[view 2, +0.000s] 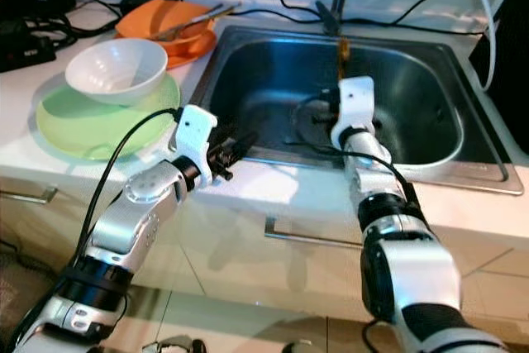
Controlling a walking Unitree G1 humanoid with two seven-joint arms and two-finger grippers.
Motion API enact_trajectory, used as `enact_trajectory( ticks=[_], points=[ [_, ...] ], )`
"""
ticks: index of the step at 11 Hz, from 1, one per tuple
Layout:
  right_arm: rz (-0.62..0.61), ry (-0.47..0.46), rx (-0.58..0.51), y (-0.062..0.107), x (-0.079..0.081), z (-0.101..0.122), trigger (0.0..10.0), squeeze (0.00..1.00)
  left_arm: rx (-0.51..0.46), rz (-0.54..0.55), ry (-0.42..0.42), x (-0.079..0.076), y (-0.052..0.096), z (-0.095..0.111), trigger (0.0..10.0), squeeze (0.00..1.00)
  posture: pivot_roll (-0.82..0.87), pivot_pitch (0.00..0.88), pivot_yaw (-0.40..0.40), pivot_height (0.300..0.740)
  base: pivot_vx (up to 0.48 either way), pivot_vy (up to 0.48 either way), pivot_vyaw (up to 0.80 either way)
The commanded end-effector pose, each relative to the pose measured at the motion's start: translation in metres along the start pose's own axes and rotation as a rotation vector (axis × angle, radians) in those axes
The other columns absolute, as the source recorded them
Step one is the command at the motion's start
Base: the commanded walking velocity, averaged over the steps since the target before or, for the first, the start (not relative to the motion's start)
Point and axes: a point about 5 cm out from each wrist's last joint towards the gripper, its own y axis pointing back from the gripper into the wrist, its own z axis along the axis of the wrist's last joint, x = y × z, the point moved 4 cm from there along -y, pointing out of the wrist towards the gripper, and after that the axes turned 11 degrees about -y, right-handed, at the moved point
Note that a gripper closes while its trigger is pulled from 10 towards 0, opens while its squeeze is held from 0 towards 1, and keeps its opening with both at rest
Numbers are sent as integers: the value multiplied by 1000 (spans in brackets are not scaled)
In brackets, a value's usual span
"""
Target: Kitchen organization
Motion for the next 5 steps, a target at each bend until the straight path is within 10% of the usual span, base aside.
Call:
enact_trajectory(
  ticks=[1,4,5],
  points=[
    [-20,8,7,-4,-1,6,10000,0,54,-19,4,-6,2,-12,10000,0,79,39,26,740,0,0,0],
    [-25,-4,101,-3,4,-10,10000,0,76,-23,-2,-8,4,-13,10000,0,106,45,18,740,0,0,0],
    [-22,-10,104,-3,6,-11,10000,216,83,-26,-4,-9,5,-14,10000,0,111,52,17,740,0,0,0]
  ],
)
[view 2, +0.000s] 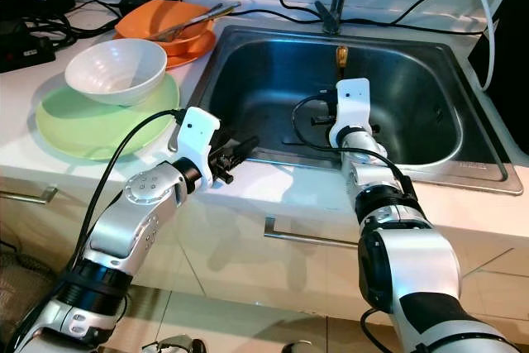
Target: Kitchen organization
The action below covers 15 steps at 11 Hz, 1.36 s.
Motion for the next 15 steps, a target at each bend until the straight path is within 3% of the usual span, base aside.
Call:
enact_trajectory(
  ticks=[1,2,3,4,5,8,10,11,12,14,15],
  points=[
    [0,-10,29,0,3,-6,10000,502,63,-14,5,-5,2,-15,10000,0,112,52,17,740,0,0,0],
    [5,-12,31,0,4,-6,10000,627,66,-16,6,-6,2,-15,10000,0,111,54,16,740,0,0,0],
    [8,-11,35,0,5,-7,10000,671,71,-20,9,-7,2,-15,10000,0,112,57,14,740,0,0,0],
    [10,-9,36,0,6,-7,10000,588,73,-22,10,-8,2,-16,10000,0,111,59,14,740,0,0,0],
    [11,-7,33,0,6,-6,10000,0,76,-24,11,-9,3,-16,10000,0,110,59,13,740,0,0,0],
    [24,19,-19,-2,8,4,10000,0,70,-18,11,-9,2,-15,10000,0,100,59,13,740,0,0,0],
    [55,4,-119,-3,13,26,10000,0,53,1,8,-8,0,-13,10000,0,92,57,11,740,0,0,0],
    [100,-11,-251,-1,18,54,10000,0,21,37,4,-6,-2,-8,10000,0,68,55,11,740,0,0,0],
    [138,-4,-341,4,21,70,10000,0,-2,54,-3,-5,-4,-5,10000,0,49,49,7,740,0,0,0],
    [164,-3,-417,13,20,79,10000,0,-21,88,-7,-3,-5,-2,10000,0,32,44,5,740,0,0,0],
    [191,27,-478,28,17,79,10000,0,-28,117,-31,0,-4,-3,10000,0,28,37,1,740,0,0,0]
  ],
)
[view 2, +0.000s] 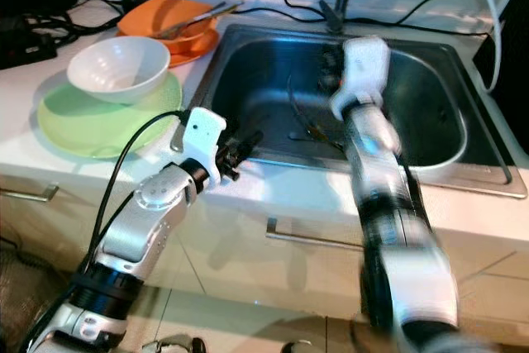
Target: Kitchen organization
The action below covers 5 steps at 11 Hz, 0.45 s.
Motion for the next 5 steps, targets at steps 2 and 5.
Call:
enact_trajectory(
  ticks=[2,5],
  points=[
    [45,40,-30,16,0,7,10000,0,7,59,-11,10,7,-7,10000,0,16,32,2,740,0,0,0],
    [34,-1,13,49,5,-4,10000,0,18,76,-20,16,13,-15,10000,0,6,21,13,740,0,0,0]
  ],
)
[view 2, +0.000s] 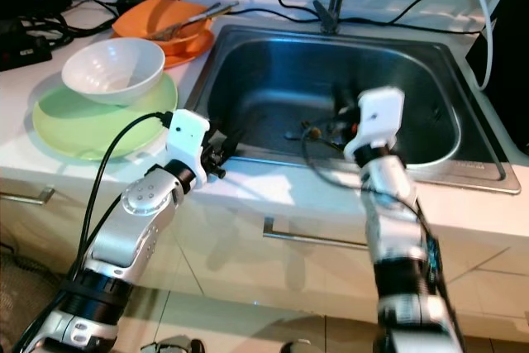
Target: Kitchen organization
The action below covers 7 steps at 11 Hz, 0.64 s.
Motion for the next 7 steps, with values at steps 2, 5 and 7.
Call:
enact_trajectory(
  ticks=[2,5,7],
  points=[
    [-16,-68,34,8,12,-11,10000,0,27,1,-8,-1,2,-8,10000,0,3,25,17,740,0,0,0],
    [-61,-125,90,12,20,-27,10000,0,-9,27,-59,6,1,2,10000,0,16,58,18,740,0,0,0],
    [-59,-144,106,12,27,-33,10000,0,-91,42,-213,19,-2,28,10000,0,31,65,18,740,0,0,0]
  ],
)
